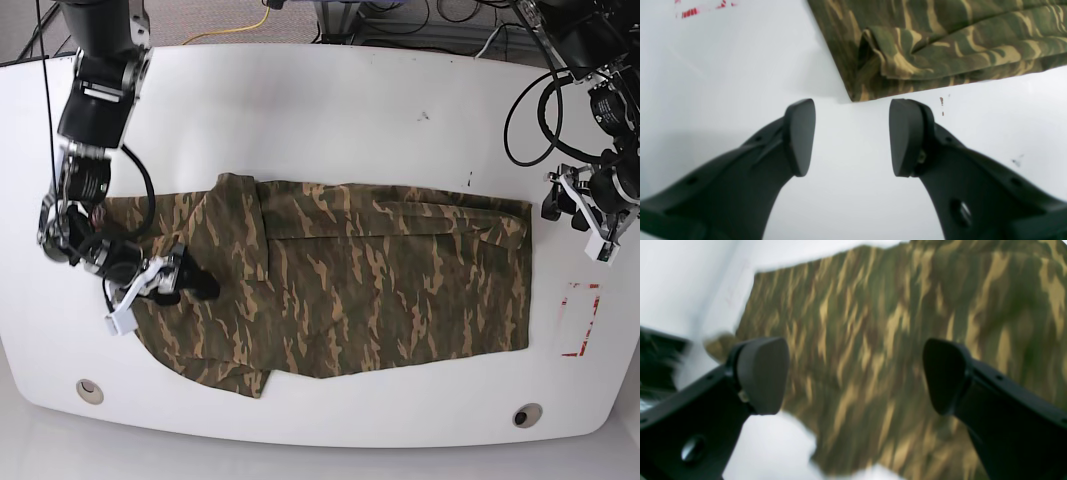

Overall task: Layout the t-shirt on the table in an organized manner, then fold the t-shirt properly
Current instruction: 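Drag the sleeve corner toward the hem with the right gripper and release, then raise the right gripper and move it over the folded edge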

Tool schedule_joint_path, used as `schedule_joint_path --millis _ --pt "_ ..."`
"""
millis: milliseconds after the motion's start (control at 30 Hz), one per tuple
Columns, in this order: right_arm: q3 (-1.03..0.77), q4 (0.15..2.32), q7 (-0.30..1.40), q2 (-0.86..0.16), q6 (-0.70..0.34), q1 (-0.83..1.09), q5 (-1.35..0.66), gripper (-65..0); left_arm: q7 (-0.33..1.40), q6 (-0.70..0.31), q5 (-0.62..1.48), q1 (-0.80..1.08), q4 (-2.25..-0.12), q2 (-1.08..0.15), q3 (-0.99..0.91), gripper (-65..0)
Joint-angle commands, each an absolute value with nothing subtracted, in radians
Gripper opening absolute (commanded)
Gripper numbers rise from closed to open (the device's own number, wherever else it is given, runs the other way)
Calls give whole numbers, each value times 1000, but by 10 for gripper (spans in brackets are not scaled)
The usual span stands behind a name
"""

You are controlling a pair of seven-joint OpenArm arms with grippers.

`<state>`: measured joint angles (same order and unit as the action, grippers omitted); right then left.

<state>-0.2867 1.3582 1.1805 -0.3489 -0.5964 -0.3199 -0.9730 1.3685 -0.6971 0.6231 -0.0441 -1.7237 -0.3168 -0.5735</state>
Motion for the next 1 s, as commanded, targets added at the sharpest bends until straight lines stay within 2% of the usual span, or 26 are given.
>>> schedule_joint_path --millis 0,167,300,400,567,800,967 --pt "-300 1480 1182 -354 -602 -262 -998 -40 1356 -698 631 -53 -1748 -335 -578 -319" --pt "-308 1635 1184 -354 -601 -96 -989 -43 1356 -698 633 -53 -1747 -335 -578 -319" --pt "-331 1667 1182 -351 -585 -1 -992 -43 1356 -698 633 -53 -1747 -335 -578 -319" --pt "-357 1667 1182 -312 -568 50 -990 -43 1356 -698 634 -53 -1747 -335 -578 -319" --pt "-355 1667 1182 -288 -573 94 -989 -43 1356 -698 634 -53 -1747 -335 -578 -319" --pt "-249 1669 1179 -282 -575 99 -980 -44 1356 -698 634 -51 -1742 -334 -578 -319" --pt "-173 1787 1135 -286 -572 110 -834 -44 1356 -698 634 -51 -1742 -334 -578 -319"
